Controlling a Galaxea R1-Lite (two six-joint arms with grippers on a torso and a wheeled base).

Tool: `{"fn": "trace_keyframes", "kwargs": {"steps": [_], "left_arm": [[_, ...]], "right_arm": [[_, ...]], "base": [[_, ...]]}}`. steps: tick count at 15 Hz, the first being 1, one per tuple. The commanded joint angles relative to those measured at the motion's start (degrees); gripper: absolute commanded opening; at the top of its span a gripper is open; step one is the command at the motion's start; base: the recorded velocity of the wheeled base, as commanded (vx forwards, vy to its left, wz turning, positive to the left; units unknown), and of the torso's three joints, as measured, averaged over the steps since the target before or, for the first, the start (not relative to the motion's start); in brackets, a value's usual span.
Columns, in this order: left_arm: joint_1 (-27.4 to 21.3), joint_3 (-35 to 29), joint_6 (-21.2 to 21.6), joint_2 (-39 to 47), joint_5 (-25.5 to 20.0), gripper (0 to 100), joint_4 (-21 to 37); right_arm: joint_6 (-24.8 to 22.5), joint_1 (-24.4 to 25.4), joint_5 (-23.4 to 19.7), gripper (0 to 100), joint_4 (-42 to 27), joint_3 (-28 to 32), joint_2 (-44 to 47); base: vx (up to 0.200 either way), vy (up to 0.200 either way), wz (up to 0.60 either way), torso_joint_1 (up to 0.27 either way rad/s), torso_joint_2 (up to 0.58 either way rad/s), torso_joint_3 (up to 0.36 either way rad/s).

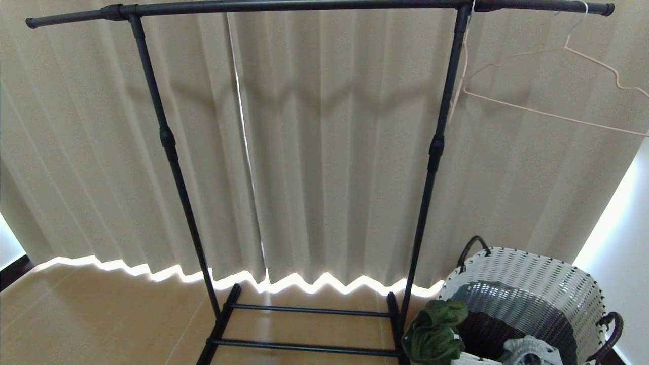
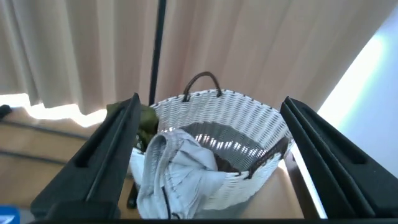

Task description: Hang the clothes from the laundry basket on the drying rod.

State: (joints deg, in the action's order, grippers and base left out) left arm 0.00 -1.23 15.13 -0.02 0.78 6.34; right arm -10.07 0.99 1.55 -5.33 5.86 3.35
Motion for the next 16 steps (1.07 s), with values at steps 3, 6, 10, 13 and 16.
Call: {"fn": "trace_keyframes", "kwargs": {"steps": [3,6,10,13,16], "left_arm": [[0.0,0.0,0.0,0.0,0.0,100,0.0],[0.0,0.0,0.0,0.0,0.0,100,0.0],[0.0,0.0,0.0,0.0,0.0,100,0.0],[0.0,0.0,-0.1,0.0,0.0,100,0.0],[0.0,0.0,-0.3,0.0,0.1,100,0.0]], "right_arm": [[-2.9,1.0,1.2,100,-1.8,7.8,28.2],[-10.8,0.6,6.2,100,-1.1,10.5,44.5],[-21.0,0.6,6.5,100,0.9,11.9,58.3],[-23.7,0.8,7.5,100,6.5,11.7,69.7],[-23.7,1.3,7.3,100,7.4,11.7,75.6]], "base": [[0.000,0.000,0.00,0.000,0.00,0.000],[0.000,0.000,0.00,0.000,0.00,0.000],[0.000,0.000,0.00,0.000,0.00,0.000],[0.000,0.000,0.00,0.000,0.00,0.000],[0.000,0.000,0.00,0.000,0.00,0.000]]}}
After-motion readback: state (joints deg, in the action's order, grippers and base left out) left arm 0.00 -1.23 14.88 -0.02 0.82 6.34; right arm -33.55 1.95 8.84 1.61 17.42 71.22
